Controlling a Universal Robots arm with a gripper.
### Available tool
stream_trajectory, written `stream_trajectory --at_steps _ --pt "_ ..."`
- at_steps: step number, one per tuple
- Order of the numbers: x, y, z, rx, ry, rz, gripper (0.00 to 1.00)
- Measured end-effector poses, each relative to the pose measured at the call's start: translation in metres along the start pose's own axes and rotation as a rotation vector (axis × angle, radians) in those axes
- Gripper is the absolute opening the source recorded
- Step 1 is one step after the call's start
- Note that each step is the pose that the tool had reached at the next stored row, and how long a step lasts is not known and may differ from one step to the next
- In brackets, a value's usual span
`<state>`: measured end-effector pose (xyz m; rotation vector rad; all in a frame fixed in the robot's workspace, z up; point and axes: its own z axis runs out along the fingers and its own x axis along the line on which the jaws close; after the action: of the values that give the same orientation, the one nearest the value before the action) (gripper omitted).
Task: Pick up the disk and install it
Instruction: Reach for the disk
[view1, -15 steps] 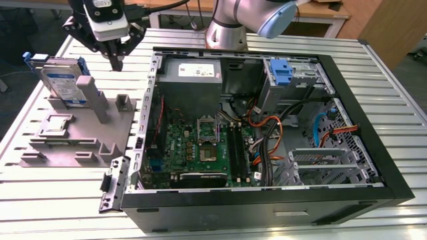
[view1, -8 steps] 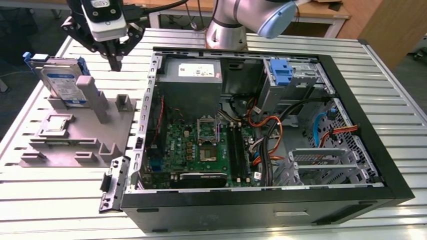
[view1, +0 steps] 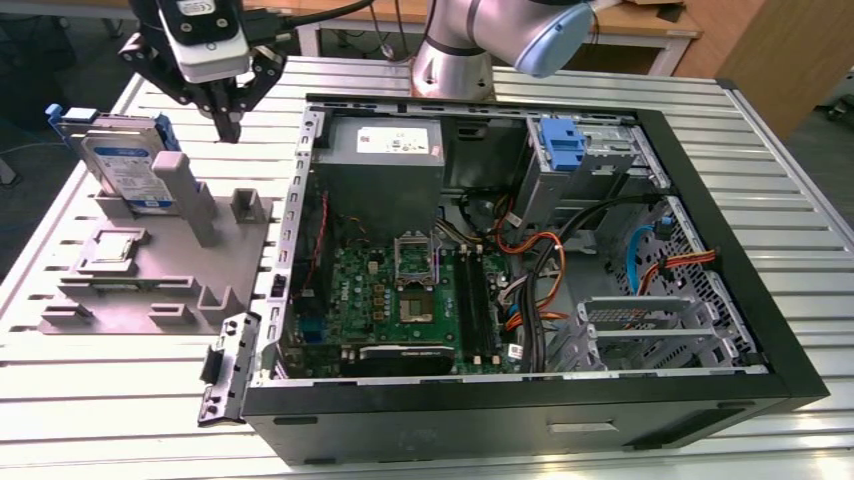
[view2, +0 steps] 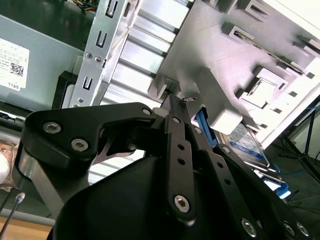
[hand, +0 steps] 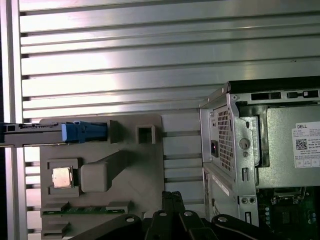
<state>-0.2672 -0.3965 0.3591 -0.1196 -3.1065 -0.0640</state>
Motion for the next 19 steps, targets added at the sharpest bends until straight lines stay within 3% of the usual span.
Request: stream_trajectory --at_steps 19 --pt "0.0054 -0.0005 0.0007 -0.0001 -0.0001 0.000 0.10"
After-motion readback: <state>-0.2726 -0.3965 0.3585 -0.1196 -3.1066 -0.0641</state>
